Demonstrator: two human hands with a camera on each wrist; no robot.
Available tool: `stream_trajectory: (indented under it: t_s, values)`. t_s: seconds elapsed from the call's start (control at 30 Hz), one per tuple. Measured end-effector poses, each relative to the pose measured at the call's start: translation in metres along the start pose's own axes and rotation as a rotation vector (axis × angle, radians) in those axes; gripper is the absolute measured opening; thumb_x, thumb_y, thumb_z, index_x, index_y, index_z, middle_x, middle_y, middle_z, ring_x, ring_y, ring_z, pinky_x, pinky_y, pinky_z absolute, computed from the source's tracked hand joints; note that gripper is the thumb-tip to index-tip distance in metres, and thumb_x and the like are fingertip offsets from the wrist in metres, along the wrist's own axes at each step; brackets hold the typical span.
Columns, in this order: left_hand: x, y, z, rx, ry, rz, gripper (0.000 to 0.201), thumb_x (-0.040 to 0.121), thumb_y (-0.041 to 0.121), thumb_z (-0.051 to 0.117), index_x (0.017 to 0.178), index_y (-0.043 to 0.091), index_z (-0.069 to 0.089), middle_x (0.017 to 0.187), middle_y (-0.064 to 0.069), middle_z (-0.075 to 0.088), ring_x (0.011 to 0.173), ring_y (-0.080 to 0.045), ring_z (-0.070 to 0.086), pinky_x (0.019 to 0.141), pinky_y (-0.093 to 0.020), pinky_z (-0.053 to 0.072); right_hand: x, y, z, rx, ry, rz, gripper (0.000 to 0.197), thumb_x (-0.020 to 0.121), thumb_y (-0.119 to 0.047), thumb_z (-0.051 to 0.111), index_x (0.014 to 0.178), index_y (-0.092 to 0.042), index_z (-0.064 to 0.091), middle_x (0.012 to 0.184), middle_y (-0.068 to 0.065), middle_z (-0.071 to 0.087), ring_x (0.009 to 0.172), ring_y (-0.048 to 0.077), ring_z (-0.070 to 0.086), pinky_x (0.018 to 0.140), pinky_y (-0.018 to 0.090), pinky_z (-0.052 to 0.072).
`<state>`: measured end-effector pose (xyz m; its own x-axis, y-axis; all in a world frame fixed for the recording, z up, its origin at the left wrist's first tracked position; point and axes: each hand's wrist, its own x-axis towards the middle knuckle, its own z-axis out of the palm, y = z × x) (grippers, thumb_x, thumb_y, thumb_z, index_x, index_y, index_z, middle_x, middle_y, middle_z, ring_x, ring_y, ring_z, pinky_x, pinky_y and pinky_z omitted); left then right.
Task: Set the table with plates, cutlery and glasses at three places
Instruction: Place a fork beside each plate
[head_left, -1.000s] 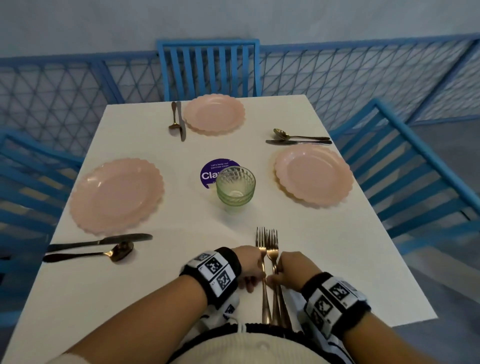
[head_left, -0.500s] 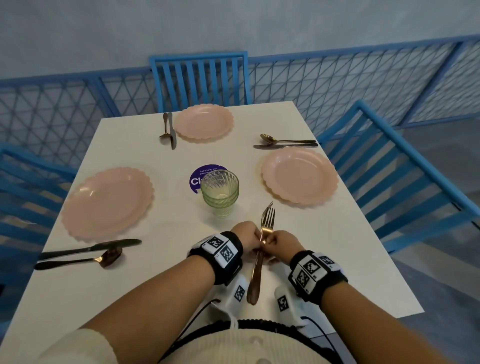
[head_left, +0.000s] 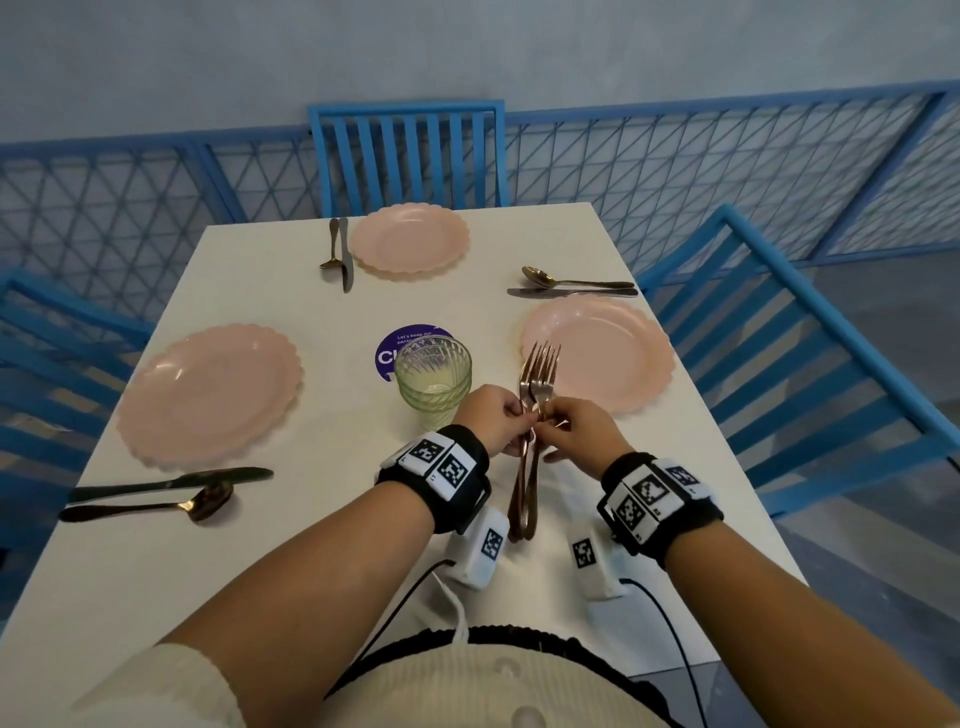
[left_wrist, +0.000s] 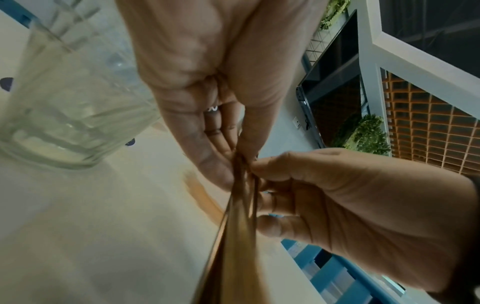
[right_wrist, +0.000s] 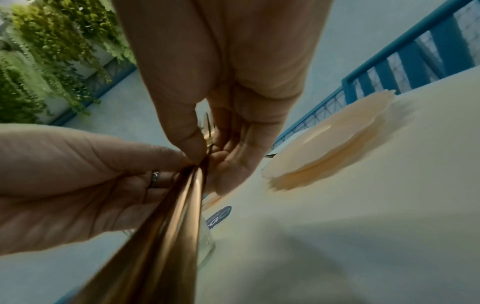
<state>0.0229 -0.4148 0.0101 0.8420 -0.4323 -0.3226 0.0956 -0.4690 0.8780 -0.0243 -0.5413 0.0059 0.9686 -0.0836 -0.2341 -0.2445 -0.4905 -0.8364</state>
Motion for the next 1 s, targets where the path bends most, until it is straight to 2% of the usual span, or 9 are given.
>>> stream_trajectory:
  t_s: [0.1, 0.2, 0.27, 0.33, 0.43, 0.6, 0.73, 0.87, 1.0]
  values:
    - [0.0, -0.001, -0.001, 0.02, 0.03, -0.014, 0.028, 0.089, 0.009, 0.06, 0.062, 0.012, 0.051, 0.061, -0.003, 0.06, 0.057, -0.018, 0.062, 0.06, -0.028, 0.058, 0.004, -0.001, -0.003, -0.15, 0.041, 0.0, 0.011, 0.09, -0.004, 0.047, 0.093, -0.012, 0.055, 0.083, 0.002, 0.061, 0.073, 0.022, 0.062, 0.067, 0.029, 0.056]
    - [-0.002, 0.0, -0.004, 0.042, 0.057, -0.011, 0.027, 0.089, 0.006, 0.058, 0.063, 0.012, 0.051, 0.064, -0.003, 0.062, 0.056, -0.014, 0.062, 0.052, -0.02, 0.056, 0.013, 0.004, -0.013, -0.508, -0.057, 0.043, 0.024, 0.092, -0.007, 0.043, 0.106, -0.001, 0.061, 0.108, 0.014, 0.065, 0.096, 0.031, 0.063, 0.089, 0.036, 0.05]
    - [-0.004, 0.0, -0.006, 0.052, 0.069, -0.008, 0.028, 0.089, 0.006, 0.058, 0.063, 0.012, 0.051, 0.067, -0.006, 0.063, 0.056, -0.012, 0.061, 0.049, -0.017, 0.055, 0.017, 0.012, -0.016, -0.749, -0.166, 0.063, 0.03, 0.094, -0.009, 0.04, 0.111, -0.001, 0.063, 0.115, 0.015, 0.063, 0.105, 0.029, 0.06, 0.088, 0.033, 0.047]
    - [-0.006, 0.0, -0.008, 0.068, 0.07, -0.01, 0.027, 0.089, 0.007, 0.059, 0.063, 0.013, 0.053, 0.074, -0.01, 0.065, 0.057, -0.014, 0.062, 0.053, -0.019, 0.056, 0.019, 0.023, -0.016, -0.932, -0.246, 0.039, 0.032, 0.096, -0.011, 0.037, 0.116, -0.005, 0.061, 0.12, 0.013, 0.059, 0.112, 0.028, 0.056, 0.088, 0.033, 0.045]
    - [-0.007, 0.0, -0.008, 0.091, 0.057, -0.011, 0.027, 0.088, 0.007, 0.06, 0.063, 0.013, 0.053, 0.078, -0.012, 0.065, 0.059, -0.018, 0.064, 0.054, -0.021, 0.057, 0.022, 0.036, -0.017, -1.076, -0.274, -0.03, 0.03, 0.097, -0.015, 0.039, 0.122, -0.012, 0.057, 0.123, 0.01, 0.052, 0.119, 0.026, 0.049, 0.094, 0.036, 0.045]
    - [-0.005, 0.002, -0.007, 0.069, 0.029, -0.007, 0.028, 0.089, 0.006, 0.058, 0.062, 0.011, 0.052, 0.075, -0.013, 0.064, 0.057, -0.019, 0.062, 0.061, -0.03, 0.058, 0.02, 0.045, -0.016, -1.11, -0.224, -0.122, 0.029, 0.094, -0.006, 0.042, 0.121, -0.009, 0.053, 0.121, 0.012, 0.049, 0.114, 0.028, 0.049, 0.084, 0.036, 0.046]
    - [-0.004, 0.003, -0.008, 0.068, 0.016, -0.01, 0.025, 0.089, 0.007, 0.059, 0.065, 0.011, 0.053, 0.068, -0.007, 0.062, 0.053, -0.013, 0.061, 0.052, -0.019, 0.056, 0.021, 0.051, -0.016, -1.063, -0.205, -0.144, 0.024, 0.095, -0.01, 0.043, 0.118, -0.01, 0.051, 0.116, 0.011, 0.053, 0.109, 0.027, 0.051, 0.07, 0.031, 0.037]
    - [-0.001, 0.006, -0.008, 0.082, 0.009, -0.013, 0.025, 0.089, 0.007, 0.058, 0.065, 0.01, 0.053, 0.068, -0.008, 0.062, 0.054, -0.015, 0.061, 0.054, -0.02, 0.056, 0.024, 0.053, -0.018, -1.058, -0.177, -0.135, 0.022, 0.094, -0.011, 0.046, 0.115, -0.008, 0.052, 0.116, 0.012, 0.052, 0.106, 0.026, 0.054, 0.07, 0.028, 0.033]
    - [0.0, 0.008, -0.008, 0.085, 0.003, -0.019, 0.026, 0.089, 0.006, 0.058, 0.064, 0.01, 0.053, 0.08, -0.017, 0.065, 0.057, -0.022, 0.062, 0.064, -0.03, 0.058, 0.028, 0.053, -0.026, -1.0, -0.129, -0.065, 0.029, 0.092, -0.005, 0.047, 0.12, -0.008, 0.049, 0.118, 0.012, 0.048, 0.102, 0.028, 0.057, 0.082, 0.033, 0.045]
